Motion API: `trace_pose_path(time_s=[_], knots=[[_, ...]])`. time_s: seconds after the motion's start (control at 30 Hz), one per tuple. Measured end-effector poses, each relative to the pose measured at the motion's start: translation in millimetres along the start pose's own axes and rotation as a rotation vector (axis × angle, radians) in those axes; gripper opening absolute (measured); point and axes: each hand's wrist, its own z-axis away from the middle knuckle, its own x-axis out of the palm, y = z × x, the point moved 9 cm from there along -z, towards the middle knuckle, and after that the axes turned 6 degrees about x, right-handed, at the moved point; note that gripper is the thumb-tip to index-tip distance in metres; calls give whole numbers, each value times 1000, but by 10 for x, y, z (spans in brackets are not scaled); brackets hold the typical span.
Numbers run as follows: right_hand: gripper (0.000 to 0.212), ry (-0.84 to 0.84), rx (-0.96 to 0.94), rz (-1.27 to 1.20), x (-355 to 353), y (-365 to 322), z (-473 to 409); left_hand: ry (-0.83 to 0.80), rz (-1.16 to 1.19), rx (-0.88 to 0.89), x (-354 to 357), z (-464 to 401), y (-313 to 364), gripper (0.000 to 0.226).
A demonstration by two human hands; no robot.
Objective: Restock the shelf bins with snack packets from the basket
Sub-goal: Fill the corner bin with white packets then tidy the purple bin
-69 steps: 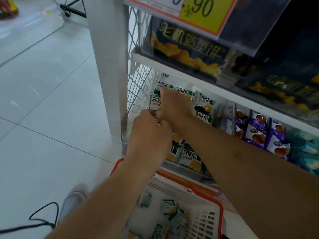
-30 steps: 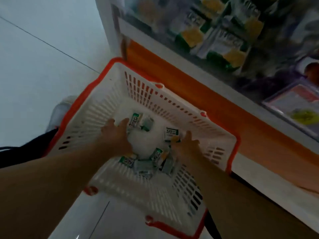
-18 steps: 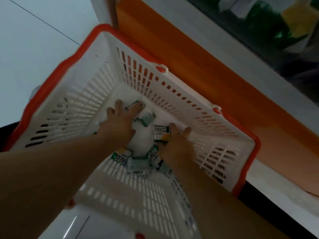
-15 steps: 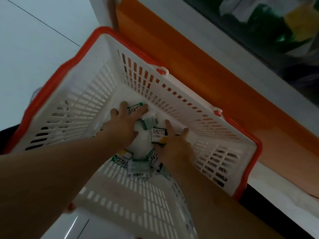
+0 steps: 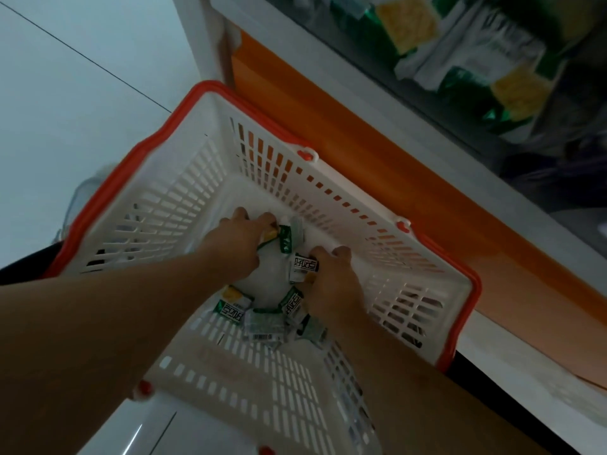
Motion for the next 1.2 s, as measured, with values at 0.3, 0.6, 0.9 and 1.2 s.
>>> trace_pose_path(time_s=[0.3,0.6,0.9,1.2], knots=[[50,-63,-138,-205,-1061,-468,728,26,61,108,-955,875,504,79],[48,-43,-286,-373,-3027,-1101,2267,173,333,346,-2937,2598,1353,73],[56,376,-335,-478,-4442,-1431,2501,681,243,572,-4066,2880,2143,86],[60,371,-299,28,-4122,-1646,1598,521,-66,438,-3819,1690,2092,99]])
